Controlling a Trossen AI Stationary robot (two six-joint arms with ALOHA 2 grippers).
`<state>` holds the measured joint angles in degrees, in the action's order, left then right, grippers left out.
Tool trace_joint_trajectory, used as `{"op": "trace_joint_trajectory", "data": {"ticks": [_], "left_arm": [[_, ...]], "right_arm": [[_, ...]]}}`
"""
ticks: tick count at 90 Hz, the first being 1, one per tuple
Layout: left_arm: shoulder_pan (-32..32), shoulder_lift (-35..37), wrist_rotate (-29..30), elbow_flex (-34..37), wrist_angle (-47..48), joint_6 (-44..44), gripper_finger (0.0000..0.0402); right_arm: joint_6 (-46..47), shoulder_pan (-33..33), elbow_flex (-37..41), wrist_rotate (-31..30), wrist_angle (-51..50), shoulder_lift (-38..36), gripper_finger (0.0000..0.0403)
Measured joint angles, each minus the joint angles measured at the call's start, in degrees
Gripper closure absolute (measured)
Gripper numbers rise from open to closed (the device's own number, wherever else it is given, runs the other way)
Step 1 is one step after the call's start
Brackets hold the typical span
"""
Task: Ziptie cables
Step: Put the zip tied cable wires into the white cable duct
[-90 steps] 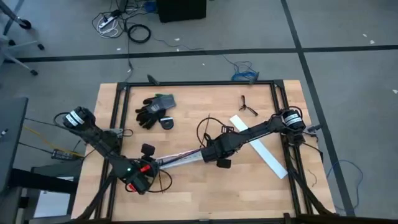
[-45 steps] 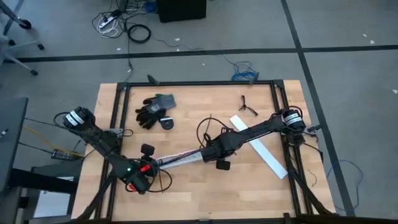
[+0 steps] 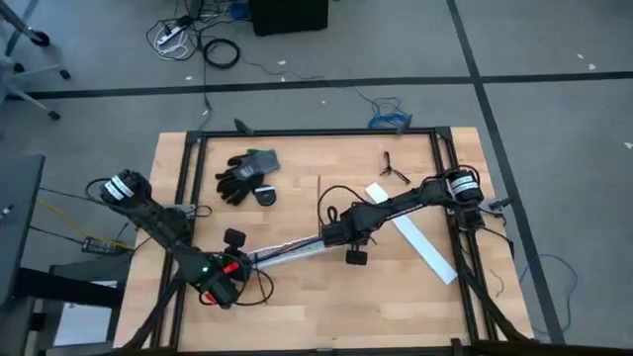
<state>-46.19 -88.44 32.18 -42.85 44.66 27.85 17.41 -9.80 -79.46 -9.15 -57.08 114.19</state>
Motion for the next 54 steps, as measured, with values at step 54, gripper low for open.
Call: {"op": "trace_joint_trajectory", "data": {"ticks": [54], "left_arm": [[0.44, 0.02, -0.9, 0.0, -0.04, 2.57, 0.0401]], "right_arm": [[-0.55, -1.53, 1.57, 8.02, 4.37, -0.04, 0.0397]]}}
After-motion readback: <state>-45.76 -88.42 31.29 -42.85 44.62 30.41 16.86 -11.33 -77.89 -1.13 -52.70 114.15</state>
